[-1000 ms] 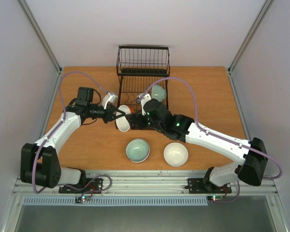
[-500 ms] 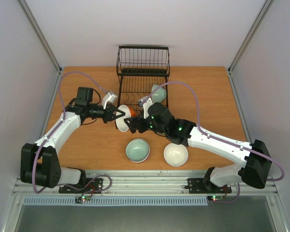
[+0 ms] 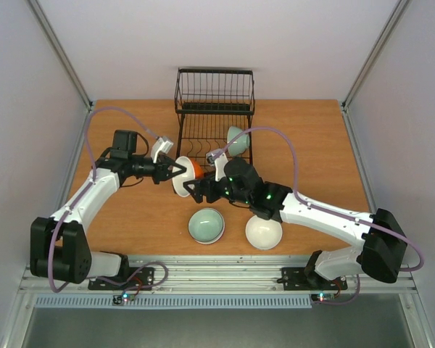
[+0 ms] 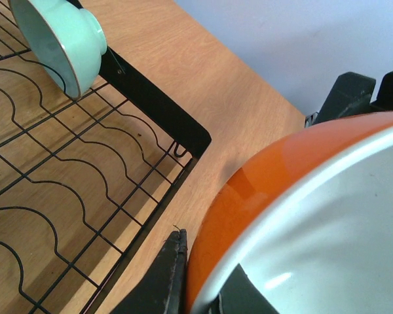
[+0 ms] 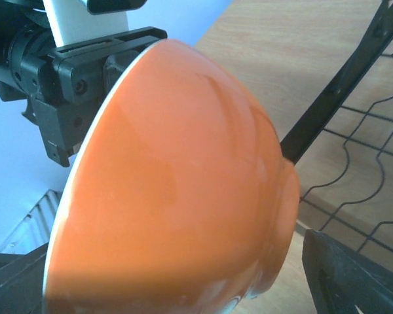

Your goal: Load the bowls into the dish rack

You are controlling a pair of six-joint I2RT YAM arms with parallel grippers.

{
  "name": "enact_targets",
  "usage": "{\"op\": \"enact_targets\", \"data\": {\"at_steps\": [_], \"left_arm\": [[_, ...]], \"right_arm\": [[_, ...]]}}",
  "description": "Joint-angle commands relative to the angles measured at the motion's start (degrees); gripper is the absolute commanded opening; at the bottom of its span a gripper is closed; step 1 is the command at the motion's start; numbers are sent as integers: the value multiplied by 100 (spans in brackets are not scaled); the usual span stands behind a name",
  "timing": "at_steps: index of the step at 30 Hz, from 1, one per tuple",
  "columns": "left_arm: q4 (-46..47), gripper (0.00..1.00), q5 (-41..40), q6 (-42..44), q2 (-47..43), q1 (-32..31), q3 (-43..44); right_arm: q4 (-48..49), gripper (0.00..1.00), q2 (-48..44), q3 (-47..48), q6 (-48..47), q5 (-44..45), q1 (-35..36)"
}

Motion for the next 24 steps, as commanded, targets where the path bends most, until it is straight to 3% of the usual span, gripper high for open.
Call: {"op": "enact_targets", "data": {"at_steps": [1, 4, 11, 15, 24], "left_arm": [[254, 1, 216, -6, -174, 49, 16], [262, 0, 215, -15, -182, 58, 12], [269, 1, 225, -24, -185, 82, 12], [295, 0, 137, -37, -193, 85, 12], [408, 1, -46, -151, -227, 89, -14]], "right_arm": [[639, 87, -20, -154, 237, -456, -57], [883, 80, -15, -248, 266, -674, -63], [1129, 42, -11, -329, 293, -793, -72], [1160, 5, -17, -337, 275, -737, -73], [1004, 1, -132, -299, 10, -437, -73]]}}
